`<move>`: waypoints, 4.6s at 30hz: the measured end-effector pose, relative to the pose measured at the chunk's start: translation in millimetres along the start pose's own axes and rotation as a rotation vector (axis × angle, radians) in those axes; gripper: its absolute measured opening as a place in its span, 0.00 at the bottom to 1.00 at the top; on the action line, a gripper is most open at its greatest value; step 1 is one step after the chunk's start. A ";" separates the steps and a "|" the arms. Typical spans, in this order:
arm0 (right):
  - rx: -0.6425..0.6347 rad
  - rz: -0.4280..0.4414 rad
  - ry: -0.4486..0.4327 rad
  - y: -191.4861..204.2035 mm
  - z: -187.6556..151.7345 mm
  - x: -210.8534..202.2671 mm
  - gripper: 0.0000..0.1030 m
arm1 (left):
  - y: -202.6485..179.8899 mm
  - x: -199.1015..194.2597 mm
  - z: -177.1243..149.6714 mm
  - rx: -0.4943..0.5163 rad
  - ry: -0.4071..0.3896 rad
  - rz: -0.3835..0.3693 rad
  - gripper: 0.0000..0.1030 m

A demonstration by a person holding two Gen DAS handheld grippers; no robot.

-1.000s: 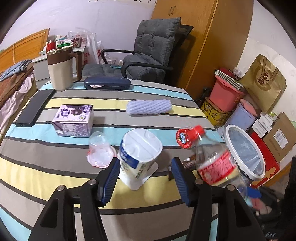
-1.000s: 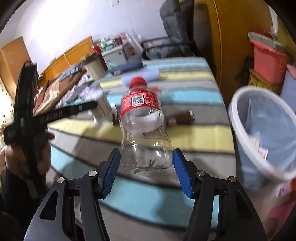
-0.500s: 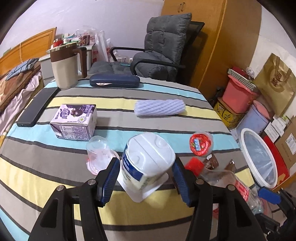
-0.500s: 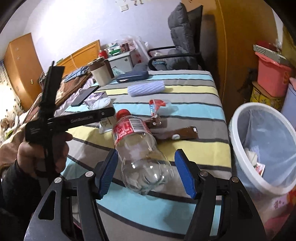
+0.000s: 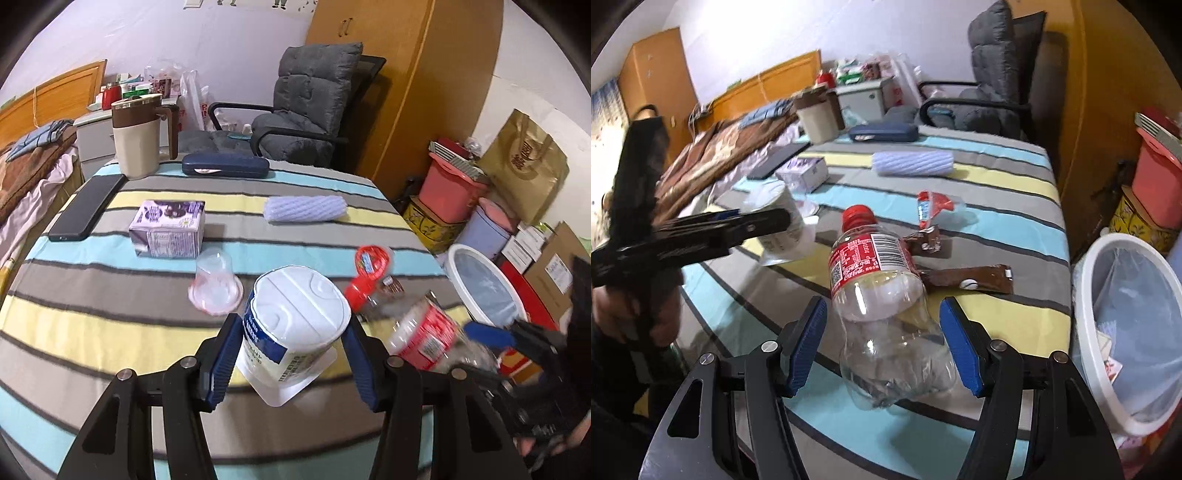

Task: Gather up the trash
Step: 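Carry the yogurt cup and red-label bottle over the white bin with both grippers, then open both grippers to drop the yogurt cup and bottle into the bin, then move both tools back over the table toward the wrappers and clear cup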

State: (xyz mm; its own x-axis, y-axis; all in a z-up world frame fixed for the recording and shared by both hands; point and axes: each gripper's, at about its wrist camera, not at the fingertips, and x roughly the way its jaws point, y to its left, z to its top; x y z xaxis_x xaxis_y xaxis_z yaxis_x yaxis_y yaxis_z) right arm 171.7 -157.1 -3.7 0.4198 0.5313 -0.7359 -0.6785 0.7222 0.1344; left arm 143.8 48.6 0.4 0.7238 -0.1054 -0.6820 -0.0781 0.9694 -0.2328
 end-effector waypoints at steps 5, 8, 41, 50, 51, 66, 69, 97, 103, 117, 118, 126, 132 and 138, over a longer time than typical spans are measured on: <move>-0.031 0.031 0.112 4.4 14.6 9.3 0.63 | 3.1 -9.8 -12.4 -0.007 0.010 -0.009 0.53; -0.050 0.019 0.145 6.5 22.9 14.1 0.63 | 5.6 -13.0 -16.4 -0.015 0.010 -0.014 0.53; 0.255 -0.030 -0.074 -6.3 -14.0 -37.6 0.62 | -48.9 -28.7 -21.1 0.081 -0.002 -0.096 0.53; 0.290 -0.058 -0.108 -18.2 -18.7 -46.8 0.62 | -72.0 -22.5 -13.5 0.110 0.002 -0.108 0.53; 0.294 -0.062 -0.112 -20.0 -20.5 -49.3 0.62 | -73.7 -21.9 -12.9 0.114 0.003 -0.109 0.53; 0.375 -0.146 -0.167 -57.6 -34.5 -76.7 0.62 | -127.8 -4.0 2.5 0.194 0.015 -0.167 0.53; 0.391 -0.168 -0.177 -68.0 -37.7 -82.4 0.62 | -140.5 1.7 7.3 0.212 0.016 -0.180 0.53; 0.528 -0.364 -0.138 -153.0 -69.7 -101.0 0.62 | -256.9 92.1 41.7 0.304 0.087 -0.382 0.54; 0.535 -0.388 -0.107 -162.9 -71.5 -96.7 0.62 | -266.6 113.6 40.5 0.304 0.118 -0.394 0.54; 0.495 -0.419 -0.114 -167.7 -64.9 -95.3 0.63 | -271.7 131.8 37.5 0.297 0.132 -0.396 0.61; 0.493 -0.420 -0.114 -167.7 -64.5 -95.1 0.63 | -271.5 131.2 37.8 0.296 0.128 -0.395 0.62; 0.500 -0.419 -0.157 -161.4 -63.9 -103.8 0.63 | -266.0 120.1 40.2 0.287 0.096 -0.392 0.63; 0.505 -0.420 -0.175 -153.6 -67.1 -109.9 0.63 | -251.8 106.5 39.2 0.269 0.082 -0.376 0.63; 0.500 -0.390 -0.196 -141.8 -68.2 -114.1 0.63 | -235.0 83.3 32.6 0.264 0.055 -0.348 0.63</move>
State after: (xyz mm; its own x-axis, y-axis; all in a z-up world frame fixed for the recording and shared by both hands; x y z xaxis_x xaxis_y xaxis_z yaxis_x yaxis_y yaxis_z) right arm 179.0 -350.3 15.9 0.7118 0.2256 -0.6651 -0.1129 0.9714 0.2087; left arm 244.8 -180.8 20.9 0.6379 -0.4405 -0.6317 0.3472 0.8967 -0.2747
